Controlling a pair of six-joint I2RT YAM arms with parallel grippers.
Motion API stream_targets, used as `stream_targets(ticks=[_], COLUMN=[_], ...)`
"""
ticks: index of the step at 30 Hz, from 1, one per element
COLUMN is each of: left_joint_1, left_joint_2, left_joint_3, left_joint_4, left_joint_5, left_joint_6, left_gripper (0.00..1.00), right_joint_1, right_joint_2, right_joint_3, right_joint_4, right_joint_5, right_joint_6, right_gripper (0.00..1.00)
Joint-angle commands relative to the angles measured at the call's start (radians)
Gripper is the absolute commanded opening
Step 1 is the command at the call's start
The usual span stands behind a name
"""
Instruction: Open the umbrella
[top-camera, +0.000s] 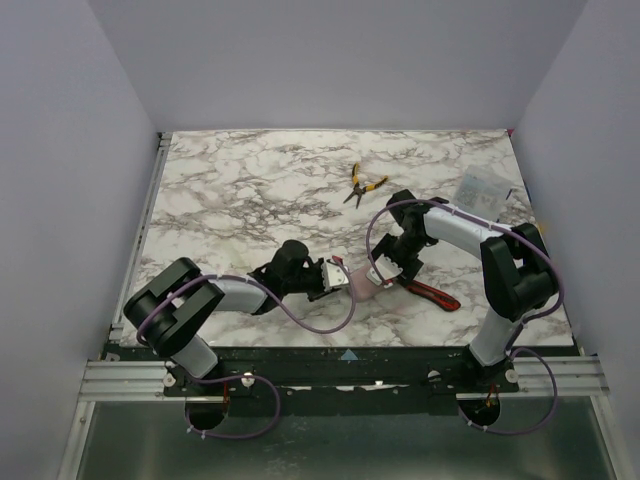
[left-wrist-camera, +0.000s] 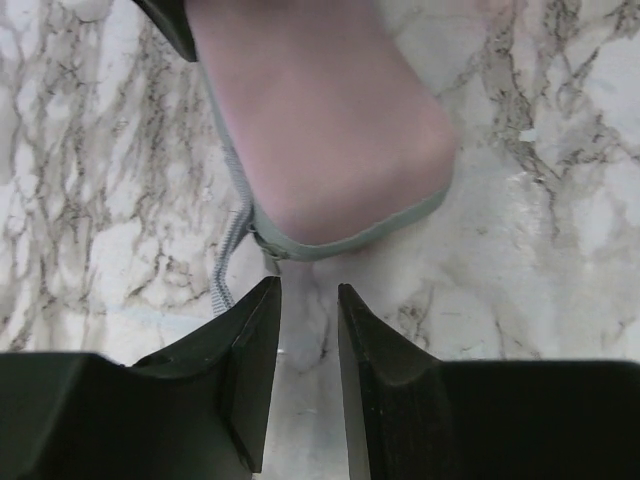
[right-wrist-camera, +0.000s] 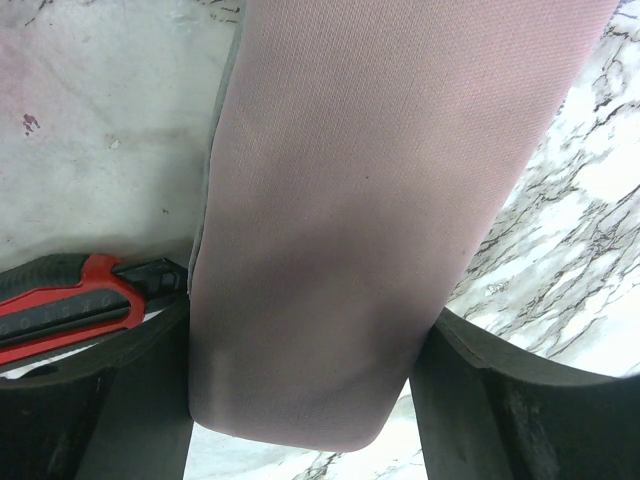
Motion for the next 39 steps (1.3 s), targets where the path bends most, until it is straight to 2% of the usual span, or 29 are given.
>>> stream_targets(ticks=[1, 5, 10, 14, 23, 25, 30, 35, 39], left_joint_1=[0.027, 0.030, 0.033, 0.034, 0.046, 0.049, 0.056, 0.056, 0.057], left_joint_2=[0.023, 0.054, 0.067, 0.082, 0.097, 0.092, 0.058, 0.013, -0.016], left_joint_3=[0.042, 0.067, 0.095, 0.118, 0.173, 0.173, 0.159, 0.107, 0.063], left_joint_4=[0.059, 0.046, -0.031, -0.097, -0.193, -0.194, -0.176, -0.115, -0.062], left_joint_5=[-0.006, 0.041, 0.173, 0.221, 0.293, 0.287, 0.238, 0.210, 0.167], left_joint_6=[0.042, 0.144, 0.240, 0.266, 0.275, 0.265, 0.150, 0.044, -0.006], left_gripper=[0.33, 0.35, 0.37, 0.36, 0.24, 0.22, 0.00, 0.00, 0.00], right_joint_1=[0.004, 0.004, 0.005, 0.004, 0.004, 0.004, 0.000, -0.005, -0.012], right_joint_2=[0.062, 0.057, 0.060, 0.070, 0.075, 0.086, 0.110, 0.133, 0.182], right_joint_3=[-0.052, -0.058, -0.051, -0.035, -0.023, -0.006, 0.018, 0.054, 0.120], right_joint_4=[-0.078, -0.069, -0.060, -0.059, -0.026, -0.035, -0.046, -0.049, -0.074], right_joint_5=[0.047, 0.050, 0.046, 0.038, -0.003, 0.000, 0.016, 0.012, 0.013], right_joint_6=[-0.128, -0.145, -0.155, -0.163, -0.188, -0.173, -0.134, -0.063, 0.066], right_gripper=[0.44, 0.44, 0.44, 0.44, 0.43, 0.43, 0.39, 0.36, 0.28])
